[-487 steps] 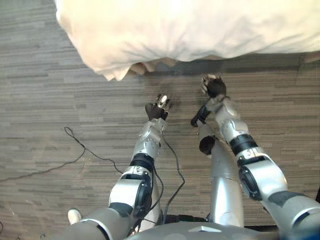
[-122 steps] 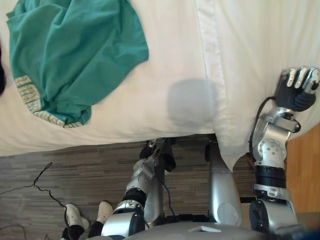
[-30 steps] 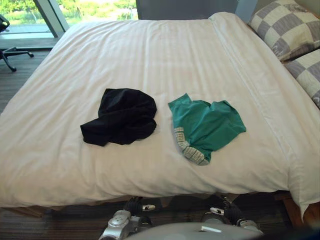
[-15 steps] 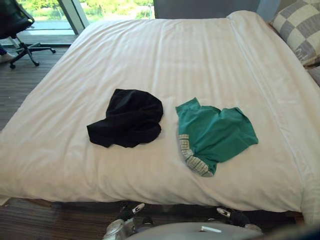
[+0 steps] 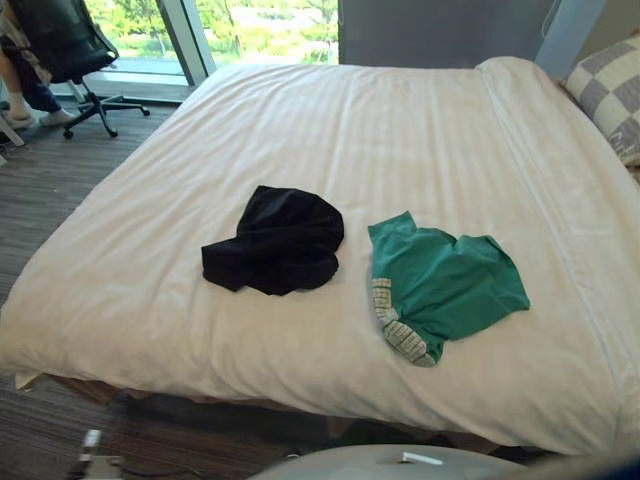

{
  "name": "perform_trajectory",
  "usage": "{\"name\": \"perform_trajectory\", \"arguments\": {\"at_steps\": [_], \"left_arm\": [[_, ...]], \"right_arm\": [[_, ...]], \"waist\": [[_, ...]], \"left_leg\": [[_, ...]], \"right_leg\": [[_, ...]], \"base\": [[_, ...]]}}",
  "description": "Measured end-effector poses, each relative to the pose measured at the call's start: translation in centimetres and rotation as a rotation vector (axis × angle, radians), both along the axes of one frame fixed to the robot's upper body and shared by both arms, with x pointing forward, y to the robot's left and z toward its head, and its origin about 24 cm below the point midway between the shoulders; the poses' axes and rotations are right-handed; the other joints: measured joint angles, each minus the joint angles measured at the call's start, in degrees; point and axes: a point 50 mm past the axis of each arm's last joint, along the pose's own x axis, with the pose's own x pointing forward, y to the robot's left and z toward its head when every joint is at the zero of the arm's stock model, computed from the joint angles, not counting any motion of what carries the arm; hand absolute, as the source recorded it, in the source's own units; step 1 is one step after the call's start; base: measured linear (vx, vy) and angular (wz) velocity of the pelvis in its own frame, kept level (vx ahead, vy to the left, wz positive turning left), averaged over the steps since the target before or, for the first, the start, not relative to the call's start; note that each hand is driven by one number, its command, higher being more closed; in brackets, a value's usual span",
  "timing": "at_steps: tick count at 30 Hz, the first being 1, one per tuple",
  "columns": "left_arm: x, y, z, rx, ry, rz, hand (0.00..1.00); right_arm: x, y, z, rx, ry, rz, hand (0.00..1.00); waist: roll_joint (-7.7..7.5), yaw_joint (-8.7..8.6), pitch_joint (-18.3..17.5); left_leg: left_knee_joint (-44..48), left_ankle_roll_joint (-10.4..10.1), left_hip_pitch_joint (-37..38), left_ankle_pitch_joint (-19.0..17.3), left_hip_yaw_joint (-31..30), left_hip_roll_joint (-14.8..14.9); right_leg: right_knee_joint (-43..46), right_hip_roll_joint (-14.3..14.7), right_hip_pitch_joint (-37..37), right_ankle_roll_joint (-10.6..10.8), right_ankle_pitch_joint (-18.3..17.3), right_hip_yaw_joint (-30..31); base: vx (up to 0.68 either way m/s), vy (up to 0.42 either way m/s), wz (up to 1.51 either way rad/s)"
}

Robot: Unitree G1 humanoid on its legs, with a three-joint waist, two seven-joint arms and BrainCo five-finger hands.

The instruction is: Tidy the bed and pick cloth on bed and put in laundry

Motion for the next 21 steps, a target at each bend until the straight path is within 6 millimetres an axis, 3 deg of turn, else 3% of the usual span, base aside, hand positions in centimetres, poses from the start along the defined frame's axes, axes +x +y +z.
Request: {"name": "perform_trajectory", "arguments": {"at_steps": [2,6,9,10,12,15,18,21], "left_arm": [[0.8,2.0,2.9,0.153,-0.012,-0.046,0.00],[4.5,5.8,11.8,0.547,-0.007,-0.248,0.00],[8.5,5.7,18.0,0.816,-0.034,-0.456,0.00],[9.4,5.3,19.1,0.872,-0.037,-0.505,0.00],[10.8,4.2,20.6,0.957,-0.058,-0.584,0.00],[12.8,2.0,21.4,1.049,-0.035,-0.713,0.00],[15.2,-1.8,19.9,1.086,-0.066,-0.835,0.00],[16.9,-5.9,17.6,1.097,-0.060,-0.966,0.00]], "right_arm": [[1.1,-1.5,2.1,-0.118,-0.032,0.046,0.00],[5.5,-3.8,8.2,-0.419,-0.022,0.306,0.00],[8.4,-3.8,11.4,-0.568,-0.016,0.477,0.00],[9.0,-3.5,11.9,-0.601,-0.013,0.519,0.00],[10.5,-2.5,13.1,-0.672,-0.010,0.627,0.00],[14.0,0.7,14.8,-0.803,0.004,0.894,0.00],[16.3,3.5,16.0,-0.894,0.010,1.086,0.00],[17.8,6.6,15.7,-0.921,0.021,1.229,0.00]], "waist": [[-0.25,0.19,-0.58],[-0.40,0.88,-1.69],[-0.25,1.16,-2.69],[-0.27,1.13,-3.29],[-0.04,1.07,-3.50],[0.61,0.69,-3.62],[1.19,-0.15,-3.09],[0.57,-1.40,-2.13]], "left_leg": [[0.00,0.00,0.01,0.01,-0.04,0.01],[0.02,0.03,-0.10,0.03,-0.26,-0.06],[0.08,0.16,-0.63,0.25,-0.71,-0.15],[0.10,0.21,-0.95,0.30,-0.82,-0.19],[0.34,0.25,-0.60,0.34,-0.81,-0.21],[0.39,0.29,-0.12,0.36,0.40,-0.08],[0.40,0.39,-0.04,0.44,0.84,0.06],[0.40,0.47,0.02,0.58,1.21,0.30]], "right_leg": [[0.18,0.00,0.01,-0.15,-0.09,-0.13],[0.19,0.11,-0.14,-0.48,-0.33,0.34],[0.56,0.15,-0.92,-0.79,-0.52,1.43],[0.64,0.15,-1.19,-0.79,-0.52,1.52],[0.80,0.14,-1.35,-0.79,-0.52,1.97],[1.04,0.28,-2.50,-0.80,-0.52,4.52],[1.96,0.30,-3.06,-0.82,-0.51,6.28],[2.49,0.49,-3.85,-0.83,-0.51,7.71]], "base": [[0.00,0.000,0.00],[0.00,-0.001,0.01],[0.01,-0.002,0.03],[0.00,0.000,0.00],[0.05,0.005,-0.04],[-0.01,0.008,-0.23],[-0.01,0.002,-0.19],[-0.05,-0.001,-0.13]]}}
